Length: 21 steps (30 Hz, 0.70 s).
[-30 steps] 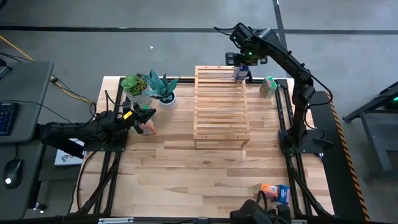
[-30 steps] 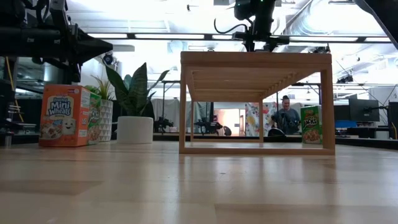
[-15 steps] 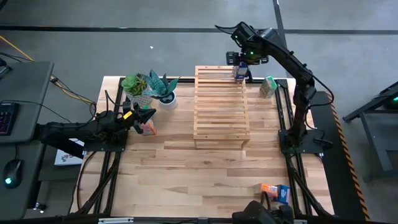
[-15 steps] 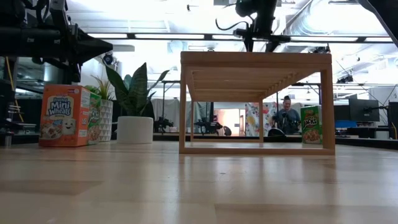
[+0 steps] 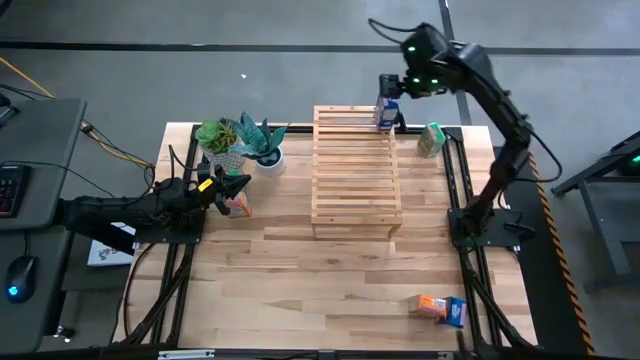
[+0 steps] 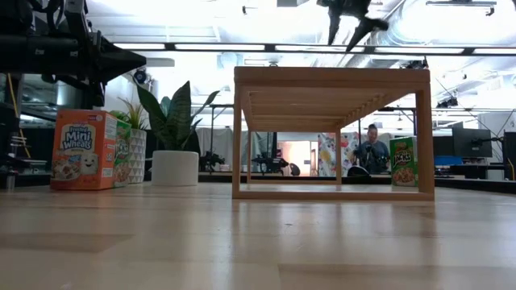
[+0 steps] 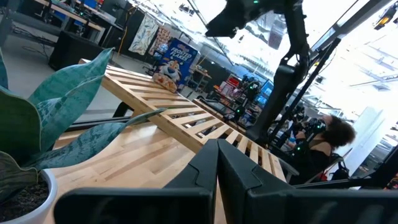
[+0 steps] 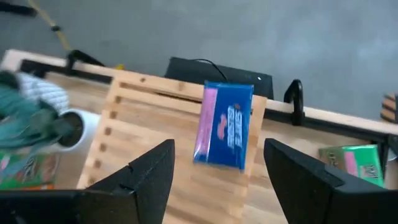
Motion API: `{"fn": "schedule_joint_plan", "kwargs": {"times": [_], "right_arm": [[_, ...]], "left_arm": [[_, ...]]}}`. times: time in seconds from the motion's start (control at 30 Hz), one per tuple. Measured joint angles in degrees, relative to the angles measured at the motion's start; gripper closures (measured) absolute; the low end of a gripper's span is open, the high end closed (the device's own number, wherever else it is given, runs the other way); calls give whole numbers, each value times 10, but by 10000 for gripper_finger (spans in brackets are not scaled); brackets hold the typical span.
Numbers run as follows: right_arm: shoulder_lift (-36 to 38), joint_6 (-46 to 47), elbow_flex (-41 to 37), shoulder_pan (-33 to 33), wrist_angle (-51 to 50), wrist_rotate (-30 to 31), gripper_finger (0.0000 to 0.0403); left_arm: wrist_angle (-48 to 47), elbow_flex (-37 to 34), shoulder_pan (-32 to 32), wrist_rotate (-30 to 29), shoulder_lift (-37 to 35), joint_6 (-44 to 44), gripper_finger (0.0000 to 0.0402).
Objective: Stack cereal on shelf
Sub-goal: Put the bottom orange cereal box on the shelf
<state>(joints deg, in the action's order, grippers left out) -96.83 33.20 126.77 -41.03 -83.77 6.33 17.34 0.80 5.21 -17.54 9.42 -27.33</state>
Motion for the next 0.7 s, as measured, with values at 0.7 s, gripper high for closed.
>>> {"fn": "schedule_joint_plan", "kwargs": {"times": [0.7], "right_arm": [[313, -12, -248, 319, -62, -282, 162]], "left_arm": [[0, 0, 0, 0, 0, 0, 401]]}}
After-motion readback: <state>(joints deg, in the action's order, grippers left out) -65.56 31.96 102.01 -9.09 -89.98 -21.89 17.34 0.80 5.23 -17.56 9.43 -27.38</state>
